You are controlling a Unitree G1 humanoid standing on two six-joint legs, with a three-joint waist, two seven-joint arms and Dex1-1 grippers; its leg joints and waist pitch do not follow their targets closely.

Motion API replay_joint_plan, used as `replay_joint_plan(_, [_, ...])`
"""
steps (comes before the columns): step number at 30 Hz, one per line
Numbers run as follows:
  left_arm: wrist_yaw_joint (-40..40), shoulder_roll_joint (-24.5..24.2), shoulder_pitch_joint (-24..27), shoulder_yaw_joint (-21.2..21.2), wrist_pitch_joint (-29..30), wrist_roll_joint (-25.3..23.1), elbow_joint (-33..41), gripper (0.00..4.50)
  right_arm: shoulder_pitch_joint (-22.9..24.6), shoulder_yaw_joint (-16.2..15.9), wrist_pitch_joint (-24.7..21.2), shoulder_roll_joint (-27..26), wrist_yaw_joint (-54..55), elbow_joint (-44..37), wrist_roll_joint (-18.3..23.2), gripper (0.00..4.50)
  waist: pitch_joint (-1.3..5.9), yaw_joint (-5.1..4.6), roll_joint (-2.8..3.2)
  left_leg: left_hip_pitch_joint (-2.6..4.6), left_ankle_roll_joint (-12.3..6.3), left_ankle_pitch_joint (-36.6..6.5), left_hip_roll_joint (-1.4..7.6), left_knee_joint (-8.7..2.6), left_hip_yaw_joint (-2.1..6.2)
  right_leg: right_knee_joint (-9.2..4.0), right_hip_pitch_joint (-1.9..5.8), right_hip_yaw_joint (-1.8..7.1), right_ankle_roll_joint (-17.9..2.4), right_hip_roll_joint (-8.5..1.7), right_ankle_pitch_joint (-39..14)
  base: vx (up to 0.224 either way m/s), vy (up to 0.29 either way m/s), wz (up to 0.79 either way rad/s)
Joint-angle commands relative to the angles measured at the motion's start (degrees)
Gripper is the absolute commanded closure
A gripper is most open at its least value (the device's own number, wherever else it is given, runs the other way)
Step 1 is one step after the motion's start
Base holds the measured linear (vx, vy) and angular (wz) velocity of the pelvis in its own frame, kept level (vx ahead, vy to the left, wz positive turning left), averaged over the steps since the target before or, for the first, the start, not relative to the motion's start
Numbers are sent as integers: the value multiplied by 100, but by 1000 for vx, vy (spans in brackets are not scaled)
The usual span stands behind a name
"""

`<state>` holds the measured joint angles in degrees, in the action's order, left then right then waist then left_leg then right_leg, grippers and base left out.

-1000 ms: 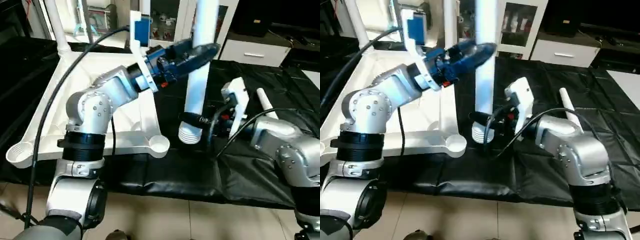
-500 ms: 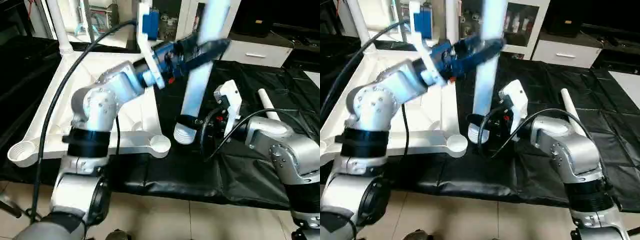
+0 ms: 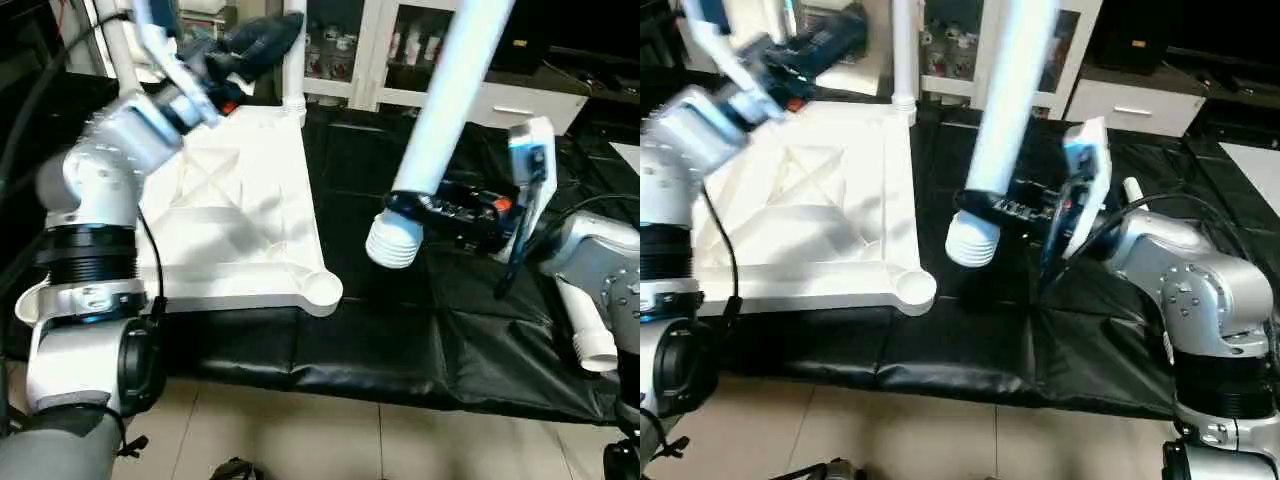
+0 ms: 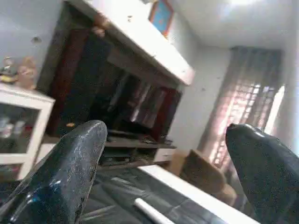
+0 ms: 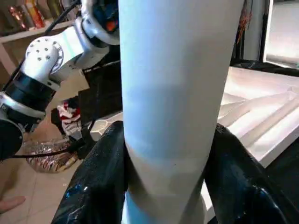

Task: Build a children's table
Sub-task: Pick table leg

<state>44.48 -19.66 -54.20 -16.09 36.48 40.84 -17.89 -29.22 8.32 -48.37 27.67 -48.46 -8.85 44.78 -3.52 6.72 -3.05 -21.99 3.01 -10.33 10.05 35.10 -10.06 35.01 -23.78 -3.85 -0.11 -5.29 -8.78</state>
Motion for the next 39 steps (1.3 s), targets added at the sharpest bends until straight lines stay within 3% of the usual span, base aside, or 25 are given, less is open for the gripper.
replay_joint_plan(1, [410, -94, 374, 245, 375, 280, 610, 0, 101, 330, 155, -90, 47, -137, 301, 264, 428, -6, 73, 145, 331, -1274, 294, -472, 85, -321, 302, 224, -1197, -350, -1240, 0, 0, 0])
replay_joint_plan(3, [433, -160, 566, 369, 373, 210, 790, 0, 176, 383, 345, -178, 74, -194, 288, 264, 438, -5, 63, 138, 317, -1280, 291, -469, 80, -317, 295, 224, -1179, -350, -1239, 0, 0, 0])
replay_joint_plan(5, [237, -259, 900, 609, 219, -169, 946, 0, 236, 692, 588, -552, 386, -260, 508, 264, 433, -32, 30, 123, 283, -1272, 268, -470, 69, -344, 286, 225, -1060, -320, -1364, 0, 0, 0])
replay_joint_plan(6, [110, -281, 1095, 695, 150, -368, 1038, 0, 283, 927, 496, -741, 560, -247, 865, 264, 429, -31, 39, 138, 280, -1308, 282, -482, 75, -355, 273, 229, -1029, -331, -1452, 0, 0, 0])
replay_joint_plan(9, [-103, -236, 1332, 672, 150, -468, 1192, 0, 435, 1132, 279, -893, 630, -222, 1284, 264, 422, -46, 58, 147, 287, -1394, 286, -492, 86, -381, 259, 224, -916, -324, -1687, 0, 0, 0])
replay_joint_plan(15, [-485, -235, 1781, 779, 34, -776, 1671, 0, 709, 884, 355, -878, 519, -355, 1015, 264, 425, -53, 45, 125, 340, -1376, 284, -513, 97, -385, 271, 225, -840, -315, -1627, 0, 0, 0])
replay_joint_plan(17, [-908, -254, 2022, 984, -301, -1325, 1724, 0, 701, 740, 593, -880, 660, -355, 633, 264, 406, -65, 27, 119, 345, -1438, 273, -514, 89, -420, 256, 234, -703, -316, -1870, 0, 0, 0])
replay_joint_plan(21, [-1401, -189, 2251, 1118, -619, -1838, 1790, 0, 708, 515, 929, -854, 979, -332, 133, 264, 416, -86, 35, 120, 395, -1399, 282, -522, 104, -436, 241, 239, -520, -316, -1972, 0, 0, 0])
replay_joint_plan(23, [-1977, 51, 2584, 1092, -816, -2130, 2026, 0, 722, 21, 1460, -727, 1731, -24, -1068, 264, 402, -120, 8, 105, 474, -1369, 284, -525, 98, -442, 230, 236, -502, -306, -1958, 0, 0, 0])
replay_joint_plan(27, [-2421, 317, 3153, 1142, -853, -2308, 2356, 0, 918, -422, 1874, -675, 2541, 274, -2189, 264, 407, -155, -25, 91, 438, -1342, 271, -513, 84, -443, 227, 246, -528, -298, -1894, 0, 0, 0])
replay_joint_plan(28, [-2578, 318, 3403, 1260, -975, -2546, 2425, 0, 1013, -510, 1870, -714, 2791, 282, -2400, 264, 409, -161, -32, 93, 396, -1359, 269, -513, 86, -450, 222, 243, -517, -281, -1851, 0, 0, 0])
replay_joint_plan(31, [-2949, 456, 3971, 1308, -1106, -2833, 2705, 0, 1404, -702, 2087, -789, 3074, 29, -2836, 264, 406, -185, -44, 76, 310, -1455, 268, -522, 90, -452, 230, 247, -412, -265, -1853, 0, 0, 0])
replay_joint_plan(33, [-2966, 484, 4010, 1285, -1134, -2824, 2741, 0, 1442, -708, 2105, -797, 3087, 2, -2857, 264, 395, -190, -50, 78, 279, -1597, 268, -526, 93, -481, 224, 244, -375, -267, -2001, 0, 0, 0])
replay_joint_plan(34, [-3208, 711, 4369, 1139, -1329, -2862, 3116, 0, 1810, -678, 2277, -949, 3195, -199, -2907, 264, 400, -181, -45, 79, 252, -1627, 271, -527, 100, -486, 224, 247, -355, -277, -2027, 0, 0, 0])
replay_joint_plan(37, [-3485, 895, 4686, 1100, -1395, -2958, 3459, 0, 2151, -684, 2450, -1098, 3214, -318, -2844, 264, 378, -203, -16, 80, 217, -1795, 293, -553, 111, -494, 213, 247, -370, -254, -1919, 0, 0, 0])
replay_joint_plan(39, [-3612, 988, 4852, 1157, -1423, -3024, 3593, 0, 2354, -666, 2587, -1202, 3185, -349, -2771, 264, 354, -209, -27, 90, 212, -2039, 283, -558, 116, -539, 196, 240, -295, -248, -2194, 0, 0, 0])
